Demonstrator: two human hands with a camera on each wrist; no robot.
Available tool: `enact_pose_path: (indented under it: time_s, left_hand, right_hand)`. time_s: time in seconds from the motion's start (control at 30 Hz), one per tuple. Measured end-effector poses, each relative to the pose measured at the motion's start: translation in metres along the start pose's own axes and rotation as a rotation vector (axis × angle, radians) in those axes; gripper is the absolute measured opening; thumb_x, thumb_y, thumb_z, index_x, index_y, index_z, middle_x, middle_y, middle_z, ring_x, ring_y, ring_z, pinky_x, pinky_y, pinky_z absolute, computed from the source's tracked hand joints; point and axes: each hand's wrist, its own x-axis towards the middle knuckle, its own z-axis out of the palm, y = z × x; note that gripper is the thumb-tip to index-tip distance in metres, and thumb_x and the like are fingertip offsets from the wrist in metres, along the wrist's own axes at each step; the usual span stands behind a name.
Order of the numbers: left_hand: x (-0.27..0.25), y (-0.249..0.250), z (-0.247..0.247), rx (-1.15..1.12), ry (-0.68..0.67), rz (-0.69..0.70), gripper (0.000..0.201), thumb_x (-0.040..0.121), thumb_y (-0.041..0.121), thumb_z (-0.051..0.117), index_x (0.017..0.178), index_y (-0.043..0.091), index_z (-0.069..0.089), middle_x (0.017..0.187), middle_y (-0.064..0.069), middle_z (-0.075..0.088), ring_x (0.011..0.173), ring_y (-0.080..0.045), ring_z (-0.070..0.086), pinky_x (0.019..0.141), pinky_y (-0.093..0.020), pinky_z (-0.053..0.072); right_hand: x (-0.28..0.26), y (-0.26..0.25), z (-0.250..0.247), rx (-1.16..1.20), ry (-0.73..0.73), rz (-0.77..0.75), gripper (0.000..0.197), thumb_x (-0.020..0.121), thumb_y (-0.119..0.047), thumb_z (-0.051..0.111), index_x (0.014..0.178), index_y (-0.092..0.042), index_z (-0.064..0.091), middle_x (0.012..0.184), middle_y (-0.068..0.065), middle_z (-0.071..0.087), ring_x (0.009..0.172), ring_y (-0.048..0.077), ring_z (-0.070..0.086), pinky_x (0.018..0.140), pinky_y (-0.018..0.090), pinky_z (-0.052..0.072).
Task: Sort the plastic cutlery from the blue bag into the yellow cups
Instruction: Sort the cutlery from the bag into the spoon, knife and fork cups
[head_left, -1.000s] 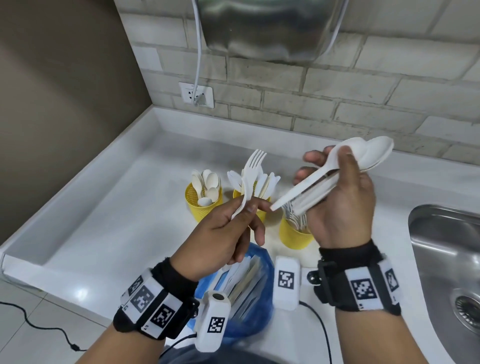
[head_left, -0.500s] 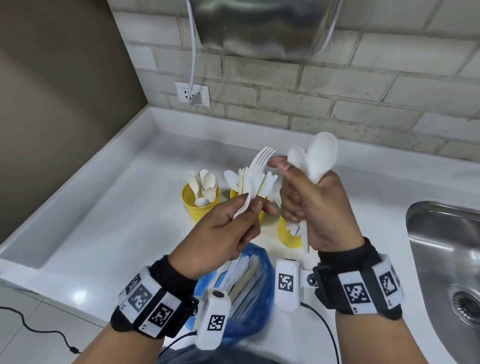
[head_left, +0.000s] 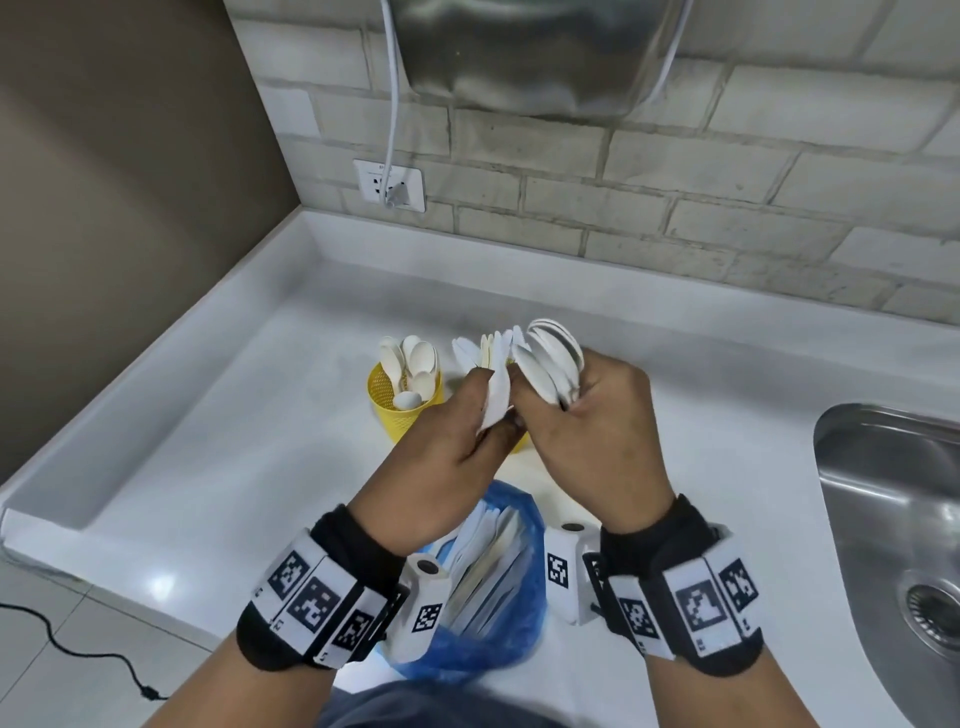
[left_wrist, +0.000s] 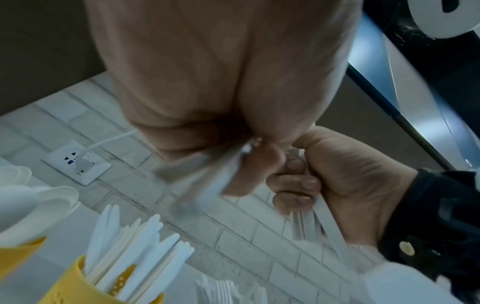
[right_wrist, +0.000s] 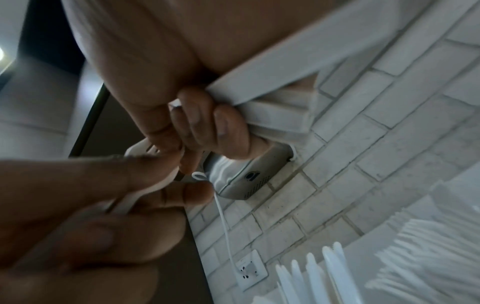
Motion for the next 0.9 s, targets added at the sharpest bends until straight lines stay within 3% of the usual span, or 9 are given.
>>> enact_pose_path:
  time_s: [0.1,0.17,0.3,0.33,0.4,0.47,0.67,0.8,0.9]
  left_hand:
    - [0.0,-0.002,-0.001,0.053,0.083,0.018,0.014,0.104,0.029,0.054,0.093,0.035,0.046,0.072,0.014,0.054,0.064,-0.005,0.049,0.06,-0.02,0.039]
    - [0.0,-0.004,-0.002,0.082,0.11,0.038,0.011,0.103,0.033,0.053,0.094,0.033,0.046,0.074,0.01,0.057,0.065,-0.008,0.052,0.059,-0.025,0.043]
    - [0.0,-0.011,-0.002,0.145,0.093,0.003,0.005,0.102,0.018,0.056,0.103,0.02,0.051,0.082,0.005,0.063,0.073,-0.015,0.063,0.067,-0.043,0.051]
    - [0.0,-0.013,-0.001,0.143,0.087,-0.008,0.005,0.102,0.017,0.056,0.102,0.019,0.051,0.082,0.006,0.064,0.074,-0.014,0.064,0.067,-0.042,0.052]
    - [0.0,-0.011,-0.001,0.11,0.076,-0.007,0.019,0.102,0.015,0.058,0.095,0.028,0.045,0.079,0.014,0.064,0.07,-0.007,0.061,0.06,-0.026,0.048]
    - [0.0,-0.008,0.0,0.107,0.05,0.011,0.029,0.101,0.016,0.06,0.092,0.034,0.04,0.075,0.021,0.061,0.065,-0.002,0.056,0.057,-0.015,0.041]
    - [-0.001,-0.009,-0.003,0.099,-0.023,0.008,0.028,0.101,0.034,0.059,0.085,0.023,0.039,0.063,0.008,0.037,0.057,-0.009,0.038,0.054,-0.027,0.037]
    - [0.0,-0.01,-0.008,0.199,0.043,0.089,0.027,0.098,0.03,0.067,0.085,0.042,0.046,0.074,0.017,0.048,0.072,-0.009,0.049,0.068,-0.014,0.04]
    - [-0.001,-0.014,-0.012,0.09,0.145,0.038,0.023,0.079,0.029,0.086,0.089,0.033,0.066,0.077,0.01,0.061,0.073,-0.009,0.058,0.073,-0.018,0.051]
  right_hand:
    - [-0.003,0.001,0.0,0.017,-0.032,0.049,0.035,0.094,-0.022,0.072,0.066,-0.006,0.058,0.059,0.015,0.053,0.057,0.029,0.047,0.055,0.042,0.045]
    - [-0.004,0.003,-0.002,0.029,-0.063,0.056,0.038,0.096,-0.026,0.07,0.071,0.001,0.059,0.062,0.02,0.054,0.06,0.035,0.05,0.056,0.042,0.044]
    - [-0.007,-0.001,-0.004,0.005,-0.176,0.043,0.035,0.092,-0.04,0.072,0.082,-0.007,0.068,0.069,0.013,0.065,0.067,0.029,0.063,0.062,0.04,0.053]
    - [-0.007,0.0,-0.005,-0.006,-0.185,0.05,0.028,0.092,-0.037,0.074,0.084,-0.011,0.07,0.069,0.009,0.068,0.067,0.024,0.065,0.063,0.037,0.054]
    - [-0.007,0.001,-0.004,-0.02,-0.16,0.059,0.013,0.092,-0.026,0.075,0.085,-0.015,0.072,0.069,-0.001,0.07,0.065,0.01,0.065,0.063,0.028,0.054]
    - [-0.008,0.005,-0.004,-0.033,-0.109,0.062,0.015,0.092,-0.016,0.073,0.078,-0.014,0.069,0.065,-0.002,0.066,0.061,0.005,0.059,0.059,0.028,0.05]
    - [-0.005,0.011,-0.005,-0.056,-0.057,0.047,0.035,0.094,-0.013,0.07,0.067,-0.032,0.054,0.056,-0.014,0.052,0.053,0.005,0.047,0.055,0.018,0.041]
    - [-0.004,0.015,-0.009,-0.13,-0.054,-0.026,0.04,0.095,-0.017,0.069,0.071,-0.043,0.049,0.058,-0.021,0.053,0.055,0.005,0.049,0.056,0.014,0.038]
    - [-0.003,0.015,-0.011,-0.133,-0.092,-0.036,0.039,0.095,-0.015,0.069,0.076,-0.045,0.054,0.063,-0.026,0.058,0.06,0.002,0.054,0.06,0.009,0.038]
